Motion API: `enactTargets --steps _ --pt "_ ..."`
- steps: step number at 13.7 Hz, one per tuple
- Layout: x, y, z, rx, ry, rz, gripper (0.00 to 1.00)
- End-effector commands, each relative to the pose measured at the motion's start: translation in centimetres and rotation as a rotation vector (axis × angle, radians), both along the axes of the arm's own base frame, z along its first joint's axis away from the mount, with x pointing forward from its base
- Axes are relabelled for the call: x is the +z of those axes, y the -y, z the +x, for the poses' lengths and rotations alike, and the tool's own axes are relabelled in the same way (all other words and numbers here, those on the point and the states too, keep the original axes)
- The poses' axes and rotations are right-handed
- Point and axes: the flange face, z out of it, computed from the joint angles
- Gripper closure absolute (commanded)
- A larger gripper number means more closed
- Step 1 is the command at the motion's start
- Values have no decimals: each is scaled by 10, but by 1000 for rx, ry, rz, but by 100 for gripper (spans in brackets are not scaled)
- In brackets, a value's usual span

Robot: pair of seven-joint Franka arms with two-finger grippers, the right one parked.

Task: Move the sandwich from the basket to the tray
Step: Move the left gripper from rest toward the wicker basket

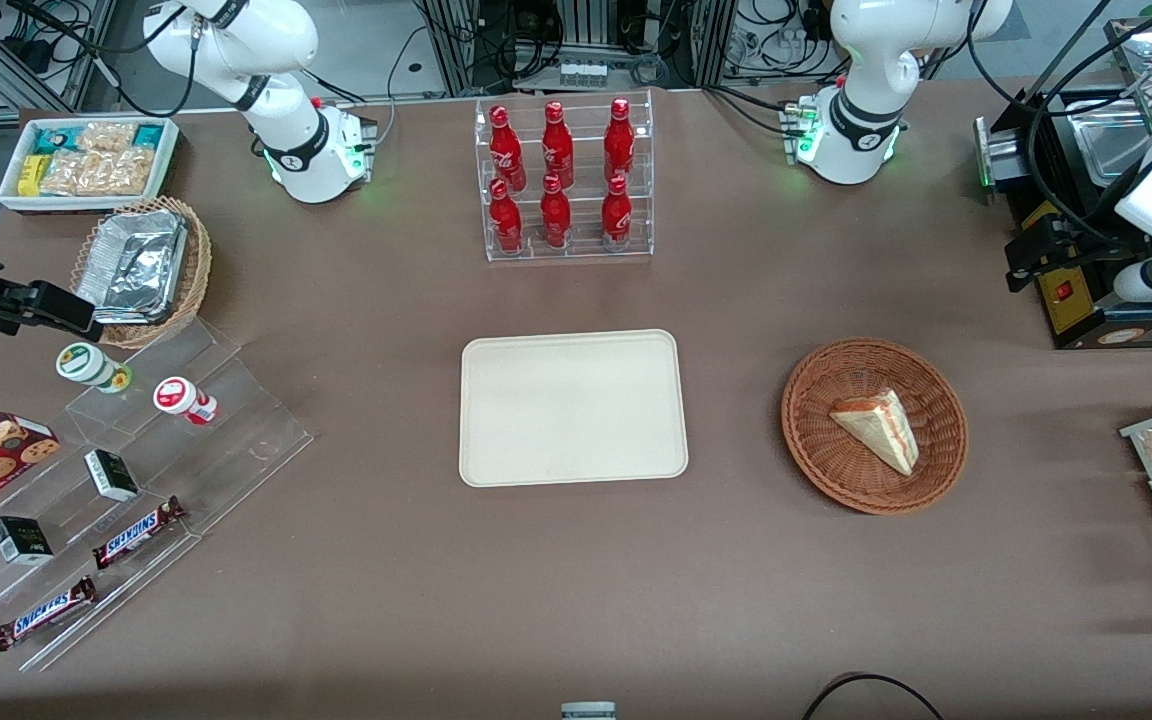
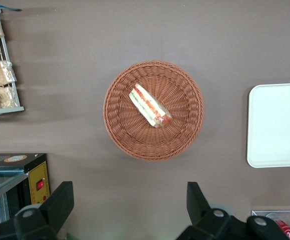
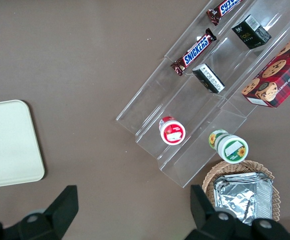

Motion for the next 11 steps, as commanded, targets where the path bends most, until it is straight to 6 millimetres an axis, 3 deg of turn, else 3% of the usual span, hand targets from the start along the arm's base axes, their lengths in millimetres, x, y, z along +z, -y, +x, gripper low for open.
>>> enactTargets --steps 1,6,11 --pt "3 -2 -9 -13 -15 -3 0" --pt "-6 0 -4 -15 -23 -3 0" --pt "-47 -2 10 -4 -21 -7 0"
